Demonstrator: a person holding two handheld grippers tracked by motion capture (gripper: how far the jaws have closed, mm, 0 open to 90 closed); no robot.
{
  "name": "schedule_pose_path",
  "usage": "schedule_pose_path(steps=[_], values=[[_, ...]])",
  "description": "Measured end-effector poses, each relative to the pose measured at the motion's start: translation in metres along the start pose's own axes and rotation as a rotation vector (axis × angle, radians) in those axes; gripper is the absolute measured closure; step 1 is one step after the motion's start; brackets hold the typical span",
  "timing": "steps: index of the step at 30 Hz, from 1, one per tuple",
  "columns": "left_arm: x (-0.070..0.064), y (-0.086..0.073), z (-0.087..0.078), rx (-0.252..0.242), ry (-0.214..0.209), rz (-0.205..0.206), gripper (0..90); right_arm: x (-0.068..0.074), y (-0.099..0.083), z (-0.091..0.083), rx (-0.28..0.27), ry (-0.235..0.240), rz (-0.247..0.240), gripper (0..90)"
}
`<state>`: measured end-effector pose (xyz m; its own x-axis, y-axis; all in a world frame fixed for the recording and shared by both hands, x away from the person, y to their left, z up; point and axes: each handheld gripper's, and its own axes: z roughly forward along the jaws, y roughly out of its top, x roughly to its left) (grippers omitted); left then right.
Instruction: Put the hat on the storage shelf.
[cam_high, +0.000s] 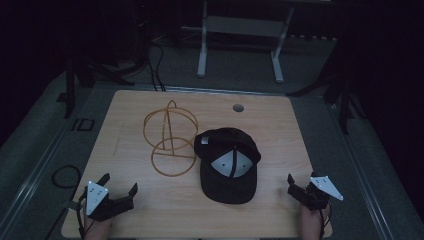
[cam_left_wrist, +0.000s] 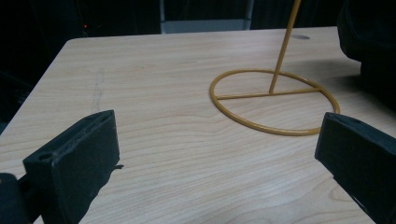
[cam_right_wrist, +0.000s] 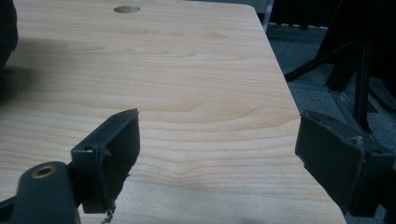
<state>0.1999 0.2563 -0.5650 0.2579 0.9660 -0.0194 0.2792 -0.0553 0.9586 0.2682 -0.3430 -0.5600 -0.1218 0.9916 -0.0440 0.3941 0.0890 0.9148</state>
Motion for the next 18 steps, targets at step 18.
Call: schedule_pose_path(steps=[18], values=[[-0.006,0.001,0.000,0.025,-0.066,-0.017,0.2,0.017,0.045,-0.025,-0.033,0.127,-0.025,13.5]])
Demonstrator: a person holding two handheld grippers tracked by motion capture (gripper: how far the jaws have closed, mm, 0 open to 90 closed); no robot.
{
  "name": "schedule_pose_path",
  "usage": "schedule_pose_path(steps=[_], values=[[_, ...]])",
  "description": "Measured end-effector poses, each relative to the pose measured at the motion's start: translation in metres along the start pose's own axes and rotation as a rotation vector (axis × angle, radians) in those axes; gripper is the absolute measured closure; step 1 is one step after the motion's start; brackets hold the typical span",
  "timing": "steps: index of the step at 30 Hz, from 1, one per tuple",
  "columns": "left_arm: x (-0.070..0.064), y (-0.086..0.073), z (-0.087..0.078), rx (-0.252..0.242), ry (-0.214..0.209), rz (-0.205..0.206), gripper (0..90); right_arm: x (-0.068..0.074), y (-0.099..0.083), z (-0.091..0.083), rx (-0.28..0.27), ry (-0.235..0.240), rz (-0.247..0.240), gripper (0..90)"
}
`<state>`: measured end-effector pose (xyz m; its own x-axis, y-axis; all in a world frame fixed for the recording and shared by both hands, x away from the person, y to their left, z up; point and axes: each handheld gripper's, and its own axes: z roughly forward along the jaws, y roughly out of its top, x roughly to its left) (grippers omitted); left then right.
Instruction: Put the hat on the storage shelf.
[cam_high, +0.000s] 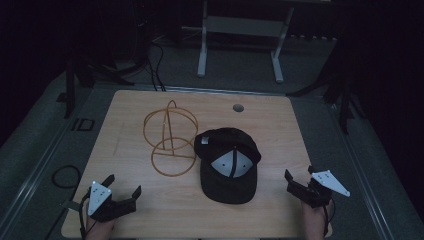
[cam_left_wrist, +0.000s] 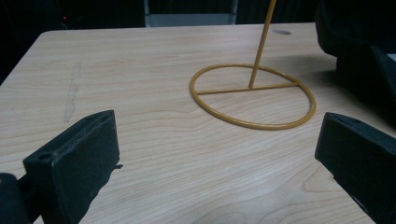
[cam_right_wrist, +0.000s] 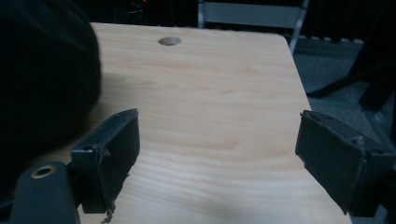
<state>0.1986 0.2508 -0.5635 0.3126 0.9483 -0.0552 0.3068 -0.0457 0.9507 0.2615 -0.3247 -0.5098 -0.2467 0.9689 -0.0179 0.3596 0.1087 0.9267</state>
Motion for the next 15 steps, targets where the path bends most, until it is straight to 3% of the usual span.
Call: schedule_pose_path(steps=[7,12,15], values=[[0.001,0.000,0.000,0.023,-0.010,-0.012,0.3,0.012,0.036,-0.003,-0.018,0.064,-0.033,13.4],[-0.001,-0.001,0.003,0.049,-0.009,0.006,0.3,0.022,0.060,0.001,-0.001,0.107,-0.080,13.2],[-0.002,-0.001,0.003,0.051,-0.045,-0.020,0.3,0.030,0.073,0.004,0.002,0.156,-0.081,12.9]])
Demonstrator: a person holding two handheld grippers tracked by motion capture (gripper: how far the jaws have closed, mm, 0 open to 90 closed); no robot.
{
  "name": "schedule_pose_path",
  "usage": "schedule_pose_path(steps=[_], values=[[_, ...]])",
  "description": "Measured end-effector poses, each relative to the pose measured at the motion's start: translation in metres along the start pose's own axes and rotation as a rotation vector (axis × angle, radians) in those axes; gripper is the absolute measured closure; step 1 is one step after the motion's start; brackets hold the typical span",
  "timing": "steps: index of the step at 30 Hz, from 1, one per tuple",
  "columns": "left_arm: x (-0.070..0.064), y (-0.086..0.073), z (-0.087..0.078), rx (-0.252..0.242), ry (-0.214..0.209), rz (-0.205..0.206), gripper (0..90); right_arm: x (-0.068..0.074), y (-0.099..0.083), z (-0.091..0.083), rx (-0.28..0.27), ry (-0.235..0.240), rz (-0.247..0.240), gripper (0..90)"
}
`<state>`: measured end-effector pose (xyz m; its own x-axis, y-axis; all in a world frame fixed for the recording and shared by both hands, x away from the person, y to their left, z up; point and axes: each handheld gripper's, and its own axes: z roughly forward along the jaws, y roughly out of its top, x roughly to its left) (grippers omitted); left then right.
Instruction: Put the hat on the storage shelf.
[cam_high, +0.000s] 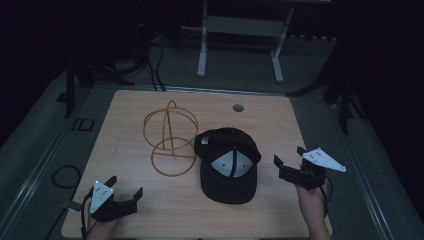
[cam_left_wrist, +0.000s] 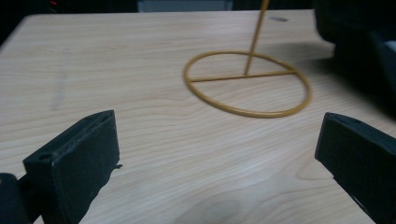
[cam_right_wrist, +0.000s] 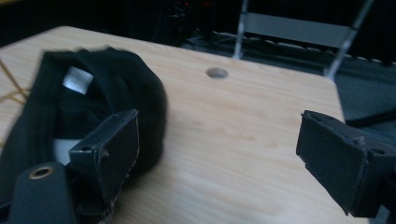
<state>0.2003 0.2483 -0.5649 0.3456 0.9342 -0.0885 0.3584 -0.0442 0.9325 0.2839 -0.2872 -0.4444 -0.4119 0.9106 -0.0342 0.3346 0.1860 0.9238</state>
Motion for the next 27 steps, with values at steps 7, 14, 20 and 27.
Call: schedule_pose_path(steps=[7,14,20,27], values=[[-0.005,0.004,-0.002,0.037,-0.021,0.013,0.8,0.025,0.026,0.016,0.021,0.121,-0.074,11.2],[-0.004,0.006,-0.007,0.034,0.008,0.028,0.8,0.048,0.030,0.043,0.088,0.141,-0.157,16.0],[-0.002,0.006,-0.008,0.034,0.009,0.013,0.8,0.057,0.028,0.070,0.152,0.134,-0.153,23.5],[-0.003,0.006,-0.008,0.037,-0.005,0.027,0.8,0.067,0.026,0.097,0.231,0.044,-0.192,32.6]])
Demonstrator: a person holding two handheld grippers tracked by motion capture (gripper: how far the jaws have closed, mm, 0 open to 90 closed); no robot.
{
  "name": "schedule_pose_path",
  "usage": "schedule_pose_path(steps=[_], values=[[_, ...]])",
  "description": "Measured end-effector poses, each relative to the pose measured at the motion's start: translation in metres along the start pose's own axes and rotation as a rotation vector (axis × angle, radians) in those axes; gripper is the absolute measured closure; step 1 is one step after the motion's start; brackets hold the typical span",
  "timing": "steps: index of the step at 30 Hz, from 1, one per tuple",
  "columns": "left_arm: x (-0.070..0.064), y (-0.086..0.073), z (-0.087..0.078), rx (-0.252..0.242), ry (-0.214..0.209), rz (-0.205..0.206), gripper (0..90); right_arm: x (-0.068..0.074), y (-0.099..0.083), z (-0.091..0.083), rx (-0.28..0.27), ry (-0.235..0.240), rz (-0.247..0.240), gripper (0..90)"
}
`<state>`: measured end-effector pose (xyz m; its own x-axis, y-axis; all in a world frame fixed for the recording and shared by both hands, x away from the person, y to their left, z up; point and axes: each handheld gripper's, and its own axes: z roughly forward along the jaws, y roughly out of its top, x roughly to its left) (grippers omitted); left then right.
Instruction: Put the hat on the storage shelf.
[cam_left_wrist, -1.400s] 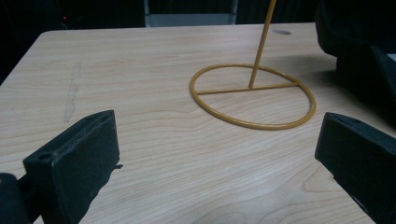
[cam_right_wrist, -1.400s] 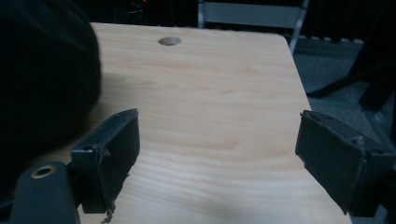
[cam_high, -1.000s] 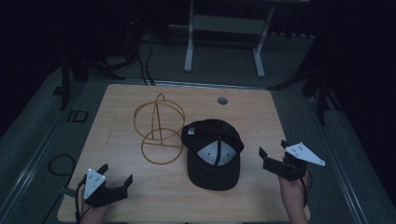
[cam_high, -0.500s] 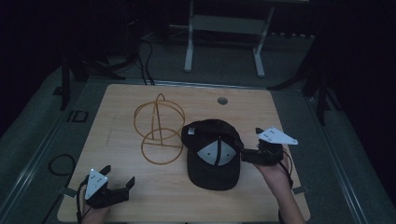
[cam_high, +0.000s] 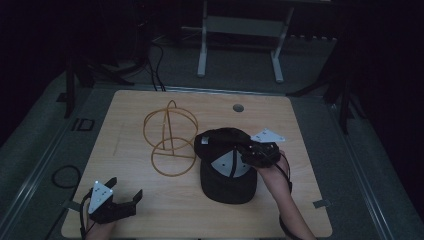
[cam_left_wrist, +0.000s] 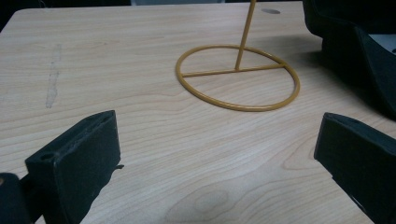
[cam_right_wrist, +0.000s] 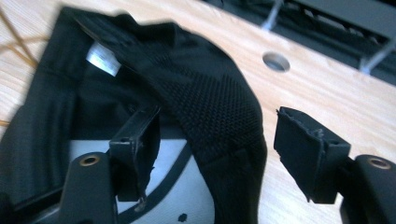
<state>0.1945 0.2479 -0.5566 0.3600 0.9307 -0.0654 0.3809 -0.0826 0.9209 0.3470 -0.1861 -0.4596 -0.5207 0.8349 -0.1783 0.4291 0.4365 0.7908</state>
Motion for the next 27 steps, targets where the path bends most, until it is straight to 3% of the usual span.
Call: schedule_pose_path(steps=[5,10,16,27], values=[[0.001,0.000,-0.001,0.006,-0.001,-0.003,0.8,0.006,0.002,0.011,0.051,-0.055,-0.018,45.1],[0.002,-0.001,0.000,0.008,-0.002,-0.014,0.8,0.007,0.004,0.015,0.062,-0.100,-0.041,59.6],[0.002,-0.001,0.000,0.012,-0.002,-0.019,0.8,0.010,0.004,0.019,0.066,-0.131,-0.065,87.4],[0.002,-0.001,0.001,0.018,0.000,-0.020,0.8,0.006,0.013,0.003,-0.027,-0.104,-0.005,88.6]])
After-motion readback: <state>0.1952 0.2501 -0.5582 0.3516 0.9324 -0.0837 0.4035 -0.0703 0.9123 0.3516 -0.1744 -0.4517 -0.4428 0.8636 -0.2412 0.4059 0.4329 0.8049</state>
